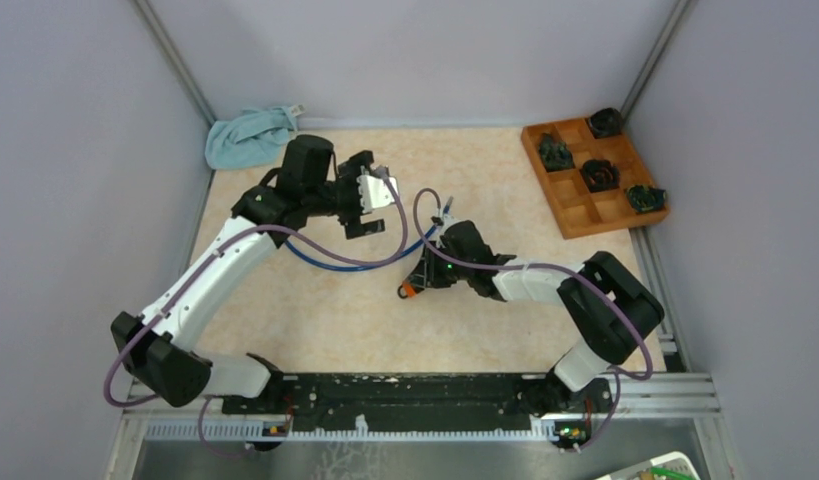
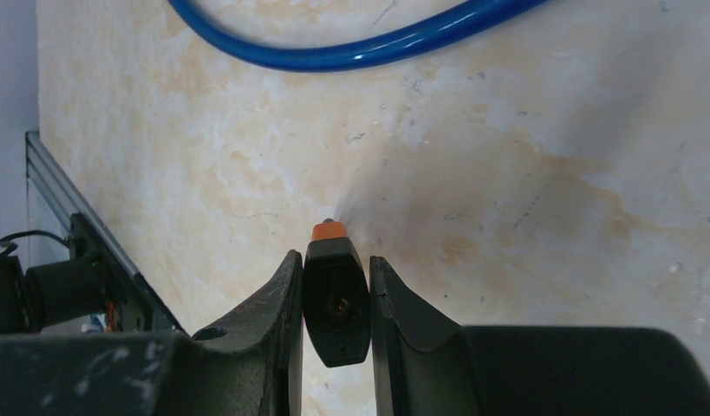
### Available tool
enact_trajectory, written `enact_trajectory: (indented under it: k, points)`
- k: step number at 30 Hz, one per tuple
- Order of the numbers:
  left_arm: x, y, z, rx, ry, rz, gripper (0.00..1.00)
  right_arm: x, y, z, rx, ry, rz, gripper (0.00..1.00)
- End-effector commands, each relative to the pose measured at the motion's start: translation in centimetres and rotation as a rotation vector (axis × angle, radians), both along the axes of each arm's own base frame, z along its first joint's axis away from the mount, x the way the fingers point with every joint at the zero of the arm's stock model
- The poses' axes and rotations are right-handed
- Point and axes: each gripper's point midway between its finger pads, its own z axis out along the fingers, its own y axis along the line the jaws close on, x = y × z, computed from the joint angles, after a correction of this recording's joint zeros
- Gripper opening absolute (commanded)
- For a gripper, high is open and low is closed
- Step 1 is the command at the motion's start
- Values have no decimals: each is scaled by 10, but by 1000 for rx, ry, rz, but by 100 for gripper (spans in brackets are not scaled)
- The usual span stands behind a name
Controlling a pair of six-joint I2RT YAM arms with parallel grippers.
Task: Unlock with the key
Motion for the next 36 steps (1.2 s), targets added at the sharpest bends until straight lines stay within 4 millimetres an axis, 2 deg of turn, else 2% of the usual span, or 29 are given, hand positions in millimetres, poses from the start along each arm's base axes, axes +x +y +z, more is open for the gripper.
enact_trajectory:
  k: [1,4,6,9,12,14,18,21,23,24,26,30,33,36]
  points:
    - [17,11,5,-40,-47,145,100,30,1,21,-11,-82,-101,17]
    - [35,26,21,-84,-48,327,100,34,-16,12,-134,-89,-138,38]
    - [45,33,30,-92,-52,402,100,37,-27,14,-186,-113,-164,54]
    - [52,41,37,-80,-86,441,100,40,-41,19,-238,-139,-207,97]
    - [56,47,42,-123,-83,475,100,42,-55,25,-313,-133,-241,99]
    - [59,49,42,-118,-83,490,100,51,-73,33,-400,-137,-331,99]
    - [74,55,48,-98,-72,556,100,64,-109,65,-559,-116,-516,99]
    - [89,60,48,-116,-37,621,100,63,-123,72,-521,-85,-561,99]
    - [94,61,41,-127,9,638,100,59,-131,75,-494,-49,-615,99]
    - [95,62,36,-120,27,641,100,56,-137,74,-505,-27,-651,99]
    - [97,63,18,-86,57,642,100,50,-147,69,-537,24,-708,91]
    - [95,84,-22,2,124,667,100,43,-168,55,-574,71,-797,76]
    - [86,97,-41,12,158,648,100,39,-185,39,-569,112,-852,74]
    - [78,98,-59,33,190,626,100,37,-205,17,-555,176,-899,72]
